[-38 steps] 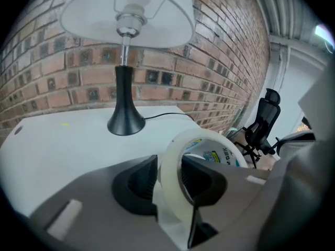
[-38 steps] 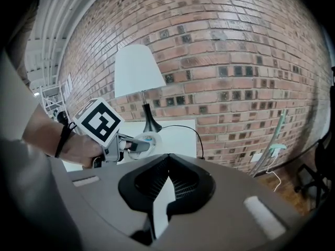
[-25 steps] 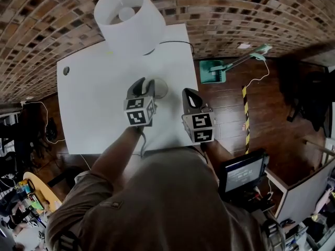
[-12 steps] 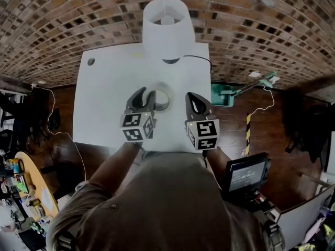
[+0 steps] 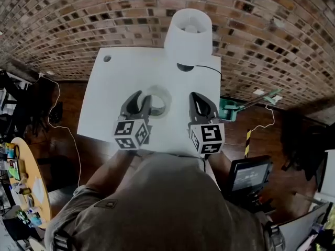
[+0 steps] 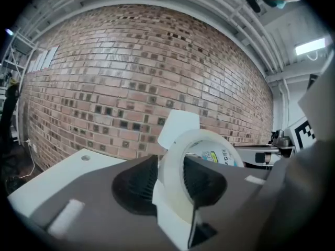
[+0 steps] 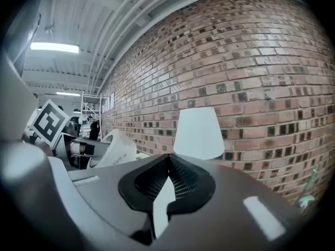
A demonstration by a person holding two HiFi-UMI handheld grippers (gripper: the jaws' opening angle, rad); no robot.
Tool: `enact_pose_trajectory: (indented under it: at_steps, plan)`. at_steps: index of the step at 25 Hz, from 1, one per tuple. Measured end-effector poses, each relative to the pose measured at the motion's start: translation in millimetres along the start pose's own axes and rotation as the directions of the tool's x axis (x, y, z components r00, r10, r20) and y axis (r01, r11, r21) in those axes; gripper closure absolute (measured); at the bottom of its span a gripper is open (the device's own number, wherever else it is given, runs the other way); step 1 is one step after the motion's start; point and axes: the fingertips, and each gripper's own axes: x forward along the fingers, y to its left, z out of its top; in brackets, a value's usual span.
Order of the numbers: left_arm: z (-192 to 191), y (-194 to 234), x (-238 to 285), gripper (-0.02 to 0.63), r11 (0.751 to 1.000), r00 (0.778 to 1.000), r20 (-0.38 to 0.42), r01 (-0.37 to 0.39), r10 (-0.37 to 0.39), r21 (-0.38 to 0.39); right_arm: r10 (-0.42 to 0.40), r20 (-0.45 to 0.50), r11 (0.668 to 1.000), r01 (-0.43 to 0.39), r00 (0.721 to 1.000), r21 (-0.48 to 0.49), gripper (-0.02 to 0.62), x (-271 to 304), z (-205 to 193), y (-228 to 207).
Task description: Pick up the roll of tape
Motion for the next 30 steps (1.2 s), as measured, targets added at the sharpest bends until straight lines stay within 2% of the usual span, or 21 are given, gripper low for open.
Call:
enact_pose_trajectory:
  at_steps: [9,30]
  plan:
    - [14.9,15.0,-21.3,0.479,1.000,0.999,0.035,0.013,-0.012,-0.016,-0.001,0.046,1.000,0.002,0.999,-0.026,0.583,-1.8,22.5,21.5]
    - [8.1,11.1,-20.0,0.479,0.995,0.995,0.030,0.091,-0.090,-0.030,-0.062,0.049,0.998,0.062,0.997,-0.009,0.586,-12.7,16.3,28.3]
